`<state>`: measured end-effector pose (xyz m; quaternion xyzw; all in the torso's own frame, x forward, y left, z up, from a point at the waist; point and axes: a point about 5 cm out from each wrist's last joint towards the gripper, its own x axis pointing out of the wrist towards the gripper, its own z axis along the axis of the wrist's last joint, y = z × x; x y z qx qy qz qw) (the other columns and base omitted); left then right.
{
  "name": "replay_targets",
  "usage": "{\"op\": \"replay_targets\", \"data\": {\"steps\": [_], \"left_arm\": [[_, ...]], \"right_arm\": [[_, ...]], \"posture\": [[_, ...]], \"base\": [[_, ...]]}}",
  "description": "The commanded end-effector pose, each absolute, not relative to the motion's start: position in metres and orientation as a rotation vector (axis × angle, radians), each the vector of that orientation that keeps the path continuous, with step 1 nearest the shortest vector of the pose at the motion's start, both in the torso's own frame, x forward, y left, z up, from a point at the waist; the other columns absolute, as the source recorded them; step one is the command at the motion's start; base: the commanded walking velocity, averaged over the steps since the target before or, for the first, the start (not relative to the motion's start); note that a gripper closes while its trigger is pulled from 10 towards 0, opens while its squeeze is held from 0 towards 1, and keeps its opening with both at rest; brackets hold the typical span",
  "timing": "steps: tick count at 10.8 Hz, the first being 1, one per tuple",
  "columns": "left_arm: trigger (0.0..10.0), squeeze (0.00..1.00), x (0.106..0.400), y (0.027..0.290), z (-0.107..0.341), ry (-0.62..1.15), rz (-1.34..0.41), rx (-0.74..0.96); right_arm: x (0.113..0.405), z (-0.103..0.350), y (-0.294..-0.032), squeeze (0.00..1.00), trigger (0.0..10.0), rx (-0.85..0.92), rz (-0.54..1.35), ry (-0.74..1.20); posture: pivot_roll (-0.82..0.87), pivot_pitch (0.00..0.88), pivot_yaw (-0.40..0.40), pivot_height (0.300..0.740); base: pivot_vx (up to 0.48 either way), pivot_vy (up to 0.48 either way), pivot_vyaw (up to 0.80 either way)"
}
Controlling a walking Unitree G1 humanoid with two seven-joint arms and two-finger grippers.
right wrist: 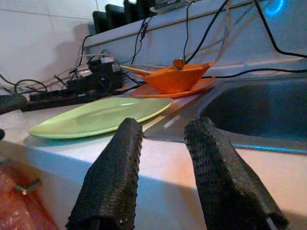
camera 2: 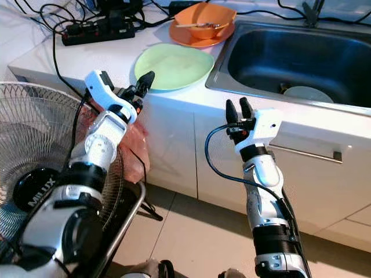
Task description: Kitchen organization
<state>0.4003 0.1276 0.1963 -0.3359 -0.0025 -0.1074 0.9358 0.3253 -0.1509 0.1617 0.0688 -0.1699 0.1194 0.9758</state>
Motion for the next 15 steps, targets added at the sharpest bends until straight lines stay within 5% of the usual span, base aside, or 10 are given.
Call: {"op": "replay_targets", "data": {"steps": [1,15], "left_arm": [[10.0,0.0,0.403,0.133,0.199,-0.002,-0.202,-0.699],[10.0,0.0,0.409,0.12,0.203,0.006,-0.246,-0.733]], "right_arm": [[0.323,0.162,-0.149,0.0,10.0,0.13,0.256,-0.345],[0.317,0.157,-0.146,0.0,10.0,0.139,0.26,-0.325]], "posture": [[-0.01,0.106,0.069,0.74],[-0.03,0.145,0.071,0.74]], "base": [[0.0,0.0,0.0],[0.0,0.0,0.0]]}}
